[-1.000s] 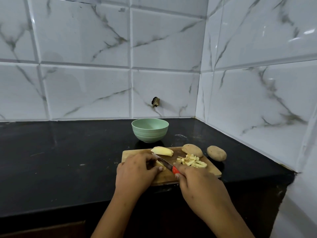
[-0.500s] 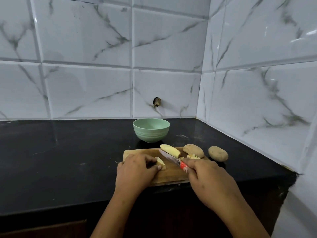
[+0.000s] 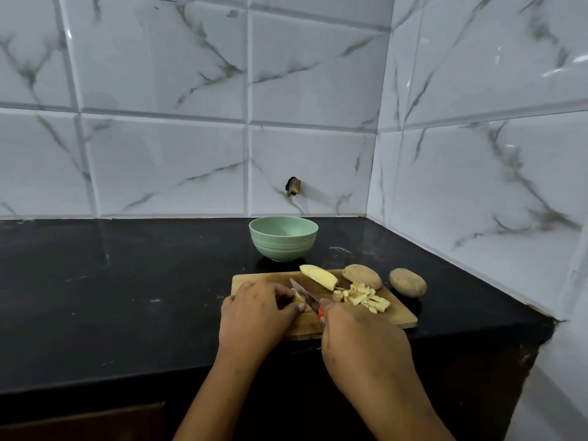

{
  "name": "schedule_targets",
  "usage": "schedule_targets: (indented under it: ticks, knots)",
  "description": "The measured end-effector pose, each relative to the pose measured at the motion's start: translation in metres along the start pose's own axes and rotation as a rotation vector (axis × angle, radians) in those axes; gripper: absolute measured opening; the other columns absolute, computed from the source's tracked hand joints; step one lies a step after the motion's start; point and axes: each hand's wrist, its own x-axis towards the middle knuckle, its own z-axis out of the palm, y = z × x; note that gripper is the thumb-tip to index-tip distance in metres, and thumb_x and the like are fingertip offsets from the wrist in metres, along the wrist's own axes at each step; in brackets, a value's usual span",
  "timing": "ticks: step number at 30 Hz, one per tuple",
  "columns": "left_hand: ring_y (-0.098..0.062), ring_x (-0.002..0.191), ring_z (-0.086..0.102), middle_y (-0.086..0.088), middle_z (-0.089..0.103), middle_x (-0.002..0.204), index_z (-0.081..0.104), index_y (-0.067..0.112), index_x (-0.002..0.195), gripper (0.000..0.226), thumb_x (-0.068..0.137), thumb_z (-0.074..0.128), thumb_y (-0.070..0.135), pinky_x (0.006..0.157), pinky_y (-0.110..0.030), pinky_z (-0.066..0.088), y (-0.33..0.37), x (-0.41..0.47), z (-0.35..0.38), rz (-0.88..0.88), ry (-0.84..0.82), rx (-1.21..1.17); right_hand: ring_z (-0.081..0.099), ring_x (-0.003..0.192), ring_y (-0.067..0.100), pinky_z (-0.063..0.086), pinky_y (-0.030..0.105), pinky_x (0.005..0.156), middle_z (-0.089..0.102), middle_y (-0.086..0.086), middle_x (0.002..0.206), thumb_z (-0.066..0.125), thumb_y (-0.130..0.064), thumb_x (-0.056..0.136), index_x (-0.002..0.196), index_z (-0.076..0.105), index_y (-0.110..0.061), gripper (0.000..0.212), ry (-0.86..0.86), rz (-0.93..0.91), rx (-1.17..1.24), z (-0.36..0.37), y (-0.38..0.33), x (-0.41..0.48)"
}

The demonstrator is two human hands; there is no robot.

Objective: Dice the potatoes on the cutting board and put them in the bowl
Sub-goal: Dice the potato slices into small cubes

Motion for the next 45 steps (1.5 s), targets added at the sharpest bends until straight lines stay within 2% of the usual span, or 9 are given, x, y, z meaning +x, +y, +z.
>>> schedule_targets:
  ticks: [6, 10, 17, 24, 29, 35, 39, 43, 45]
  knots:
    - [-0.005, 0.113, 0.051, 0.023, 0.062, 0.112, 0.065, 0.043, 0.109, 0.028, 0.084, 0.059, 0.052, 0.1, -0.034, 0.036, -0.003, 0.004, 0.002, -0.007, 0.0, -0.028, 0.058, 0.085, 0.017, 0.039, 0.027, 0.061, 0.062, 0.001, 0.106, 0.044, -0.014, 0.098, 0.124, 0.05, -0.02, 0.027, -0.088, 0.011, -0.062, 0.002, -0.014, 0.022]
    - [-0.005, 0.11, 0.054, 0.021, 0.065, 0.109, 0.067, 0.041, 0.107, 0.026, 0.083, 0.062, 0.05, 0.098, -0.036, 0.042, -0.002, 0.001, 0.005, -0.021, 0.036, -0.056, 0.061, 0.093, 0.017, 0.041, 0.028, 0.063, 0.061, 0.001, 0.108, 0.045, -0.013, 0.098, 0.132, 0.043, -0.021, 0.036, -0.102, -0.012, -0.067, -0.001, -0.012, 0.012]
    - [-0.007, 0.111, 0.052, 0.019, 0.063, 0.115, 0.065, 0.041, 0.112, 0.031, 0.084, 0.061, 0.052, 0.097, -0.032, 0.04, -0.001, -0.003, 0.001, -0.009, 0.035, -0.036, 0.059, 0.101, 0.018, 0.039, 0.029, 0.065, 0.056, 0.005, 0.122, 0.045, -0.012, 0.098, 0.153, -0.004, -0.022, 0.074, -0.301, -0.046, -0.087, -0.013, -0.008, -0.033]
    - [-0.009, 0.113, 0.051, 0.018, 0.062, 0.118, 0.063, 0.041, 0.116, 0.032, 0.086, 0.058, 0.051, 0.098, -0.032, 0.039, -0.003, -0.004, -0.001, 0.004, -0.002, -0.027, 0.054, 0.079, 0.011, 0.035, 0.021, 0.051, 0.059, -0.007, 0.098, 0.036, -0.025, 0.102, 0.136, 0.043, -0.033, 0.036, 0.031, 0.039, 0.019, -0.016, 0.009, -0.024]
    - [-0.007, 0.109, 0.053, 0.018, 0.061, 0.119, 0.062, 0.041, 0.117, 0.032, 0.087, 0.057, 0.05, 0.096, -0.036, 0.044, -0.003, -0.004, -0.002, 0.019, -0.022, -0.021, 0.051, 0.078, 0.01, 0.039, 0.023, 0.056, 0.057, -0.007, 0.099, 0.032, -0.026, 0.103, 0.138, 0.041, -0.036, 0.037, 0.113, 0.052, 0.087, -0.02, 0.009, -0.021]
    - [-0.006, 0.107, 0.054, 0.018, 0.063, 0.115, 0.064, 0.042, 0.113, 0.027, 0.088, 0.056, 0.047, 0.094, -0.036, 0.046, -0.003, -0.005, -0.002, 0.028, -0.023, -0.025, 0.059, 0.086, 0.012, 0.042, 0.026, 0.061, 0.061, -0.005, 0.105, 0.037, -0.024, 0.101, 0.135, 0.042, -0.031, 0.035, 0.045, 0.032, 0.072, -0.014, -0.006, -0.014]
    - [-0.006, 0.108, 0.053, 0.019, 0.064, 0.114, 0.066, 0.042, 0.109, 0.023, 0.089, 0.056, 0.042, 0.095, -0.035, 0.045, -0.002, -0.006, -0.003, 0.035, -0.022, -0.042, 0.052, 0.08, 0.012, 0.036, 0.023, 0.053, 0.06, -0.003, 0.107, 0.038, -0.024, 0.101, 0.139, 0.038, -0.029, 0.038, 0.028, 0.037, 0.048, -0.009, -0.011, -0.013]
    - [-0.007, 0.103, 0.055, 0.017, 0.065, 0.111, 0.068, 0.039, 0.106, 0.02, 0.089, 0.057, 0.04, 0.093, -0.036, 0.047, -0.002, -0.006, -0.004, 0.03, -0.02, -0.058, 0.054, 0.086, 0.013, 0.045, 0.026, 0.065, 0.058, -0.002, 0.106, 0.041, -0.023, 0.1, 0.144, 0.03, -0.027, 0.045, -0.03, 0.061, 0.049, -0.004, -0.014, -0.009]
    - [-0.006, 0.1, 0.056, 0.017, 0.066, 0.109, 0.07, 0.038, 0.102, 0.018, 0.089, 0.057, 0.04, 0.091, -0.036, 0.048, -0.002, -0.006, -0.004, 0.035, -0.015, -0.058, 0.058, 0.089, 0.013, 0.042, 0.026, 0.061, 0.06, -0.002, 0.11, 0.04, -0.023, 0.1, 0.142, 0.033, -0.028, 0.043, -0.01, 0.063, 0.038, -0.002, -0.014, -0.008]
